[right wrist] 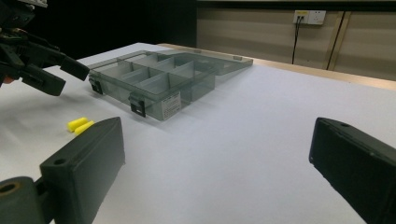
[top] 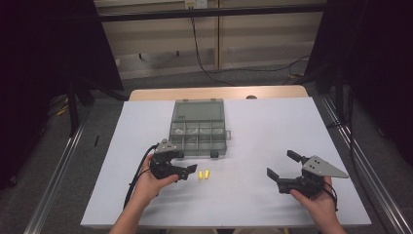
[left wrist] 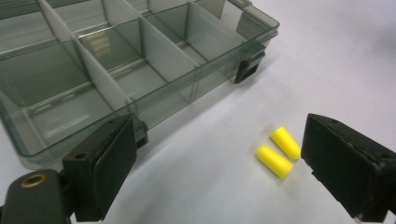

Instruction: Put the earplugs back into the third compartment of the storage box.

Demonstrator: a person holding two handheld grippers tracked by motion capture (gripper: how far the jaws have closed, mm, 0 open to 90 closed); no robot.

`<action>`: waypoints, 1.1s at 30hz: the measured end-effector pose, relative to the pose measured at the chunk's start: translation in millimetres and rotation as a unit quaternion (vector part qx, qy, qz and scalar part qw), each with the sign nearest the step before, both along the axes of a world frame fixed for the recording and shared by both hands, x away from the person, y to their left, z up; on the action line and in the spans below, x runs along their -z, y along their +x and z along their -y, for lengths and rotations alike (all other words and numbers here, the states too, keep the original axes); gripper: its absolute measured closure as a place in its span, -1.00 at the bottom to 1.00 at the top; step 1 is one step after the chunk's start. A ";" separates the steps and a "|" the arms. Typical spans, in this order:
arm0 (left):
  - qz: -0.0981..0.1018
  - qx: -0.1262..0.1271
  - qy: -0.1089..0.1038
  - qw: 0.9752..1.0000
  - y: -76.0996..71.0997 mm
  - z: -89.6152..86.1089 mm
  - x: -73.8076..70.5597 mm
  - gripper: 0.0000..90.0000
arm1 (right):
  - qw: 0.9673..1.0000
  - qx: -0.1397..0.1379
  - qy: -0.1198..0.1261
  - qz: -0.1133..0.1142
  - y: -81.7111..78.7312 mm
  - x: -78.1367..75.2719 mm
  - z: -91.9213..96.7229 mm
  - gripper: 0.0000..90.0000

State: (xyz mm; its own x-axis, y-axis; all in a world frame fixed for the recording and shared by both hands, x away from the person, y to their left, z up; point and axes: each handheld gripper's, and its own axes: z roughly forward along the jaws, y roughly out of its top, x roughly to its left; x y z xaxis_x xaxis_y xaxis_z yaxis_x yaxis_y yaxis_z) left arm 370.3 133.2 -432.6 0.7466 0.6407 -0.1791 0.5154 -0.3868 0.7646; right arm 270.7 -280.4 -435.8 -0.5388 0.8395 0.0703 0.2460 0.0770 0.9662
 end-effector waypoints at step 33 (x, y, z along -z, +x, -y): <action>-0.034 0.070 0.026 0.997 -10.2 23.9 15.0 -0.27 | 1.000 -0.001 -0.003 -0.006 0.3 1.5 0.8 -0.90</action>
State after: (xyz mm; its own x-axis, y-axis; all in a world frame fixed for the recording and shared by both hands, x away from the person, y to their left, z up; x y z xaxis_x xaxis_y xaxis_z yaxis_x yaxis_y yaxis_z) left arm 360.1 109.3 -447.7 0.8172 0.5400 -0.2015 0.5029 -0.4970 0.7072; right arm 270.9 -281.2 -437.3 -0.5396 0.8388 0.0722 0.2580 0.0832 0.9626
